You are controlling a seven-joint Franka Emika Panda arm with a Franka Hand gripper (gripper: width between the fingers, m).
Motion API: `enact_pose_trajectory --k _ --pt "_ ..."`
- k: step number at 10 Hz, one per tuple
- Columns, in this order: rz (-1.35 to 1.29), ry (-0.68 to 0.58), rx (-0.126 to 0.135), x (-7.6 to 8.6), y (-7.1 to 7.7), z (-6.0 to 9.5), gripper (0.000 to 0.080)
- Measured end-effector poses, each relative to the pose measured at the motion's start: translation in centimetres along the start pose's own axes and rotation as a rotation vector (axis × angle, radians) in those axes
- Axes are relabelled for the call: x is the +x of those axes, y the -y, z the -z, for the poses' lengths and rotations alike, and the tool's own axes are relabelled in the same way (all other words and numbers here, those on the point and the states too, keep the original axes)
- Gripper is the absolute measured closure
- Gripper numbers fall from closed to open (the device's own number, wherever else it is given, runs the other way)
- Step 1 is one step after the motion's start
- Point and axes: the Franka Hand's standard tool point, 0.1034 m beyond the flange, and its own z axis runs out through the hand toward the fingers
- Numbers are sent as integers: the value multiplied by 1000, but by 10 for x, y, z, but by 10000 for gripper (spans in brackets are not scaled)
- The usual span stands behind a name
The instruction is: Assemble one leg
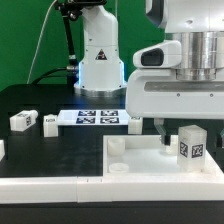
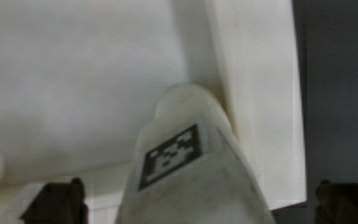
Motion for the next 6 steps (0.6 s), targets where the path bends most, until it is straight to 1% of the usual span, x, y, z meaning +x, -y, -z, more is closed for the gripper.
enact_pose_trajectory --k 1,3,4,5,6 --pt "45 0 0 0 0 0 150" --pt "242 -2 -11 2 -5 0 150" --pt "247 -2 -11 2 -5 0 150" --pt "247 -2 -11 2 -5 0 277" --pt "247 -2 -11 2 -5 0 277"
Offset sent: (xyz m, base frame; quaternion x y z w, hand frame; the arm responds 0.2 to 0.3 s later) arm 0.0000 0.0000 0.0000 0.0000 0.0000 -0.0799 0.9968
